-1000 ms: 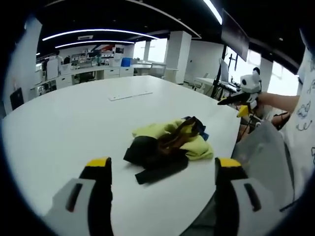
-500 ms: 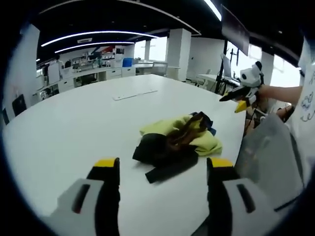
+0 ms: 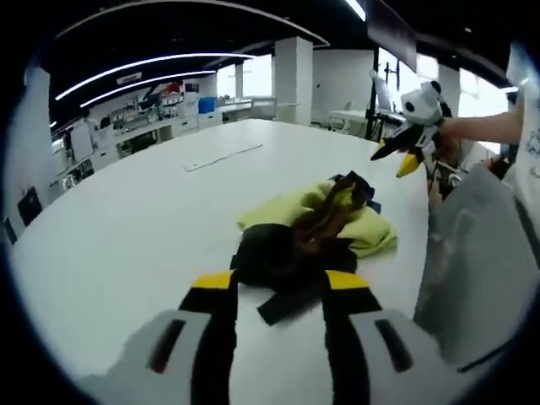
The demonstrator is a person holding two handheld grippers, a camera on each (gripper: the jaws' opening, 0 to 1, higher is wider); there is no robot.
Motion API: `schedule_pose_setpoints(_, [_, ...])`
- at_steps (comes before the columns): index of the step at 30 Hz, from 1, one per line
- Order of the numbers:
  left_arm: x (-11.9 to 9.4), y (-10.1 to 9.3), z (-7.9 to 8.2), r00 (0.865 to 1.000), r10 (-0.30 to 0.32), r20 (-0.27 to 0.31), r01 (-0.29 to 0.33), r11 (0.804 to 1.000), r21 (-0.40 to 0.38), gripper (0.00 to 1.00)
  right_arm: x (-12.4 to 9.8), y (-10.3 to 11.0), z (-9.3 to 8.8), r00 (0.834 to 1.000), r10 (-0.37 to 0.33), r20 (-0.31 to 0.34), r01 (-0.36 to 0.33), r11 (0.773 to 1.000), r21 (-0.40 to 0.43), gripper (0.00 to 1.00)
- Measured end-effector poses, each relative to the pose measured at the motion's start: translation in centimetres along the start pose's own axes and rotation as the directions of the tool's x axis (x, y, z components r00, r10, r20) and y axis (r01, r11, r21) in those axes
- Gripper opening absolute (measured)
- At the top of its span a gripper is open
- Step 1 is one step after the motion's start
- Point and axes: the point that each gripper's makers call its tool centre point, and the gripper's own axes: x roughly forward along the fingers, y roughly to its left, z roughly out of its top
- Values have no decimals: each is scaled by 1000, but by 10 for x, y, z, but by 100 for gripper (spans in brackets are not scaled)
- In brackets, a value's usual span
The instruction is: Fold the garment on the visible template until the final outline fits inside the template.
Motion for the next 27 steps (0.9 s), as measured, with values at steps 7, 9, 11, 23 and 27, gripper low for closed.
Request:
schedule_pose_setpoints(7, [14,10,-5,999,-17,-46,21,995,97,31,12,5,2,999,32,-12,-33,999,-24,42])
schedule_pose_setpoints(9, [16,12,-6,998,-15,-57,21,993,115,29,15,8,2,999,41,-14,-42,999,-31,39])
schedule_pose_setpoints(11, [20,13,-7,998,-13,-63,22,990,141,26,19,7,0,999,47,-18,-48,998,-34,36])
schedule_pose_setpoints(23, [32,15,-9,995,-7,-104,29,977,210,19,43,18,-6,996,83,-44,-85,995,-49,15])
schedule_pose_setpoints(27, [33,18,-8,992,0,-123,31,967,253,19,47,18,-9,995,89,-54,-91,995,-46,9])
